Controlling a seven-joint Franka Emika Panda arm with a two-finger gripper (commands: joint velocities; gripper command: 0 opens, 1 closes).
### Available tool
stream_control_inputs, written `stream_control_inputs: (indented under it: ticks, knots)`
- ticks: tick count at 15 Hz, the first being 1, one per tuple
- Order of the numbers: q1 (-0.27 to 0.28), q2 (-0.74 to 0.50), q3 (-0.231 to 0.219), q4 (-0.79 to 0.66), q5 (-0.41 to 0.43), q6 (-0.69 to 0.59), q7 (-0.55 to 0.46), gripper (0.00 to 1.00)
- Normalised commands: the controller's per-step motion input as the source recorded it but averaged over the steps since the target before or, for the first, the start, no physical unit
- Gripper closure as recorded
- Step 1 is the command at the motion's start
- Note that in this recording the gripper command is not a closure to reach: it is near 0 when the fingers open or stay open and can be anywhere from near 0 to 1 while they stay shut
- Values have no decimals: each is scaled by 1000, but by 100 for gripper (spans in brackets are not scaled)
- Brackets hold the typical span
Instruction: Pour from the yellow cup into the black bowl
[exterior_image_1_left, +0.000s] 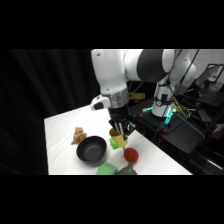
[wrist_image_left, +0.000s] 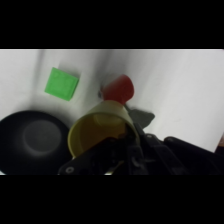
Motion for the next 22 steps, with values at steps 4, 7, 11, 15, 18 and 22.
stream_control_inputs:
  ticks: [4, 7, 11, 15, 18, 22]
  knots:
    - [-246, 613, 35, 1000, 228, -902, -644, 14]
    - [-239, 644, 43, 1000, 155, -945, -468, 16]
    - [-163, 659, 60, 999, 139, -899, -256, 19]
    - [-81, 598, 86, 956, 138, -762, -47, 20]
    - [-61, 459, 100, 770, 128, -562, 44, 20]
    - [-54, 179, 63, 421, 60, -226, 51, 20]
